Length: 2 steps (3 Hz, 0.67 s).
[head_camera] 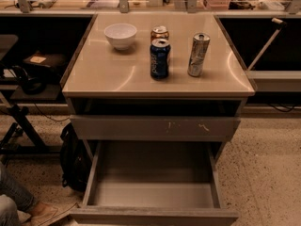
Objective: Close middle drawer
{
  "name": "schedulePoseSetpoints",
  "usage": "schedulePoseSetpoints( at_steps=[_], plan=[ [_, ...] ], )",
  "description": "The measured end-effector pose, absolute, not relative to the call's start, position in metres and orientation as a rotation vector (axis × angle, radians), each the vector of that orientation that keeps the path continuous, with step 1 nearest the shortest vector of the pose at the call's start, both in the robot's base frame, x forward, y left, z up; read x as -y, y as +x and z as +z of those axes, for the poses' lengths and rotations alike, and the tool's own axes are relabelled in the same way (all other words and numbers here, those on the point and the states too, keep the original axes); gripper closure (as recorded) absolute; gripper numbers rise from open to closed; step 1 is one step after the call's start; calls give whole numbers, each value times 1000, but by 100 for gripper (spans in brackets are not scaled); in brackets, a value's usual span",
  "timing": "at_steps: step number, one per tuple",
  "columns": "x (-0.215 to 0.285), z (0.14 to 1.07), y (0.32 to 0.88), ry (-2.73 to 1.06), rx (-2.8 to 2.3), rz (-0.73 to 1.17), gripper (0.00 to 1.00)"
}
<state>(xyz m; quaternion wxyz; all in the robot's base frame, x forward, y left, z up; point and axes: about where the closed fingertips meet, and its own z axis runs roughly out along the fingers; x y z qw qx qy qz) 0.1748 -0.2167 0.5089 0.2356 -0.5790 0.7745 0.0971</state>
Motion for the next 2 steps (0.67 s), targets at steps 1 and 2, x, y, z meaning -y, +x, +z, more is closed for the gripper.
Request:
schedulePoseSetpoints(
  at_steps=[1, 2],
  plan=[
    [205, 441, 161, -1637, -2114, 338, 0],
    [184, 385, 172, -1680, -2082, 396, 0]
  ],
)
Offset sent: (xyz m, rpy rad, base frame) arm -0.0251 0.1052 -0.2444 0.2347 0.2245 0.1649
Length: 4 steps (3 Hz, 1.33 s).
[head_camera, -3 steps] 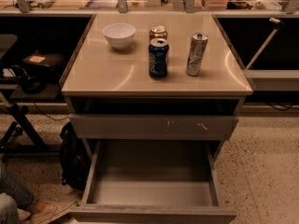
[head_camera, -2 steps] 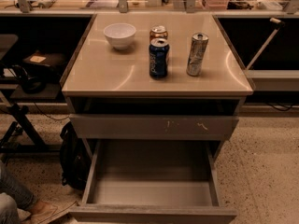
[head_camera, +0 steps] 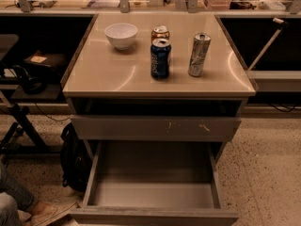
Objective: Close middle drawer
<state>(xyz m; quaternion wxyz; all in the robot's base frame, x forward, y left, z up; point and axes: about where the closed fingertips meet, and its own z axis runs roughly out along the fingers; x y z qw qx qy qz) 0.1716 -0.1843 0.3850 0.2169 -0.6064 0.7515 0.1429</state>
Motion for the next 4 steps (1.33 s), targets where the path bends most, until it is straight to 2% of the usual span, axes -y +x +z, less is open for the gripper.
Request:
schedulePoseSetpoints(
  at_steps=[2, 4],
  plan=[
    [93, 306, 221, -1641, -1990, 593, 0],
    [-10, 319, 268, -1681, -1928, 597, 0]
  ],
)
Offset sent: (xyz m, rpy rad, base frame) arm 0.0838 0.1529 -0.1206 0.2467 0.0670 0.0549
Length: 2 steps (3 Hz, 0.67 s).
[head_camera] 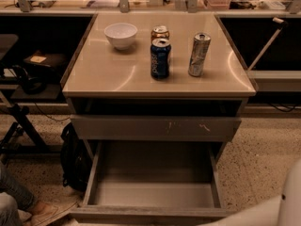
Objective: Close middle drawer
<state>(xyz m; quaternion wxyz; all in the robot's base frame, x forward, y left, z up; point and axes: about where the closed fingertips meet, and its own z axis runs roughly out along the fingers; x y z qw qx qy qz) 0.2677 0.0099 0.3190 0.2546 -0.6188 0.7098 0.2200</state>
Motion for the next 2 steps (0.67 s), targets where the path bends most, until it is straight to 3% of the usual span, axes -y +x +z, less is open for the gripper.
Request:
schedulePoseSetpoints(
  at_steps=[1, 2],
  plan=[
    [-54, 364, 277, -1790, -1872, 484, 0],
    [-65, 374, 298, -1804, -1862, 388, 0]
  ],
)
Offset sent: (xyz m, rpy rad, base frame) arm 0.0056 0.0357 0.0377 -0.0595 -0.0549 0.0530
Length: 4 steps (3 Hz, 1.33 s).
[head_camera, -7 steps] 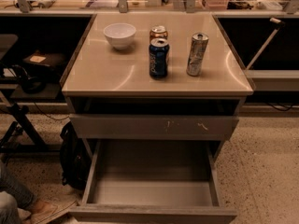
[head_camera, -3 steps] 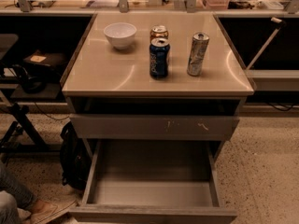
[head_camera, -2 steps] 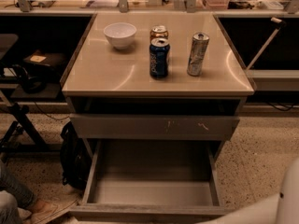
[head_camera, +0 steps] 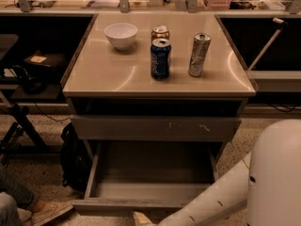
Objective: Close middle drawer
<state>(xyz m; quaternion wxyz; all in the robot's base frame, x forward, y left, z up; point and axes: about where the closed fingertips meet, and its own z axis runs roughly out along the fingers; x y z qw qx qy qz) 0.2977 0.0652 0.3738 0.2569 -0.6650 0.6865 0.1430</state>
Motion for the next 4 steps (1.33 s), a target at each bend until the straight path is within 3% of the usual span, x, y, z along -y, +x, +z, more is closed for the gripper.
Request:
schedulePoseSetpoints(
  at_steps=[2, 4],
  plan=[
    [-59, 371, 311, -1775, -1831, 420, 0],
    [-60, 378, 369, -1745, -1786, 425, 0]
  ],
)
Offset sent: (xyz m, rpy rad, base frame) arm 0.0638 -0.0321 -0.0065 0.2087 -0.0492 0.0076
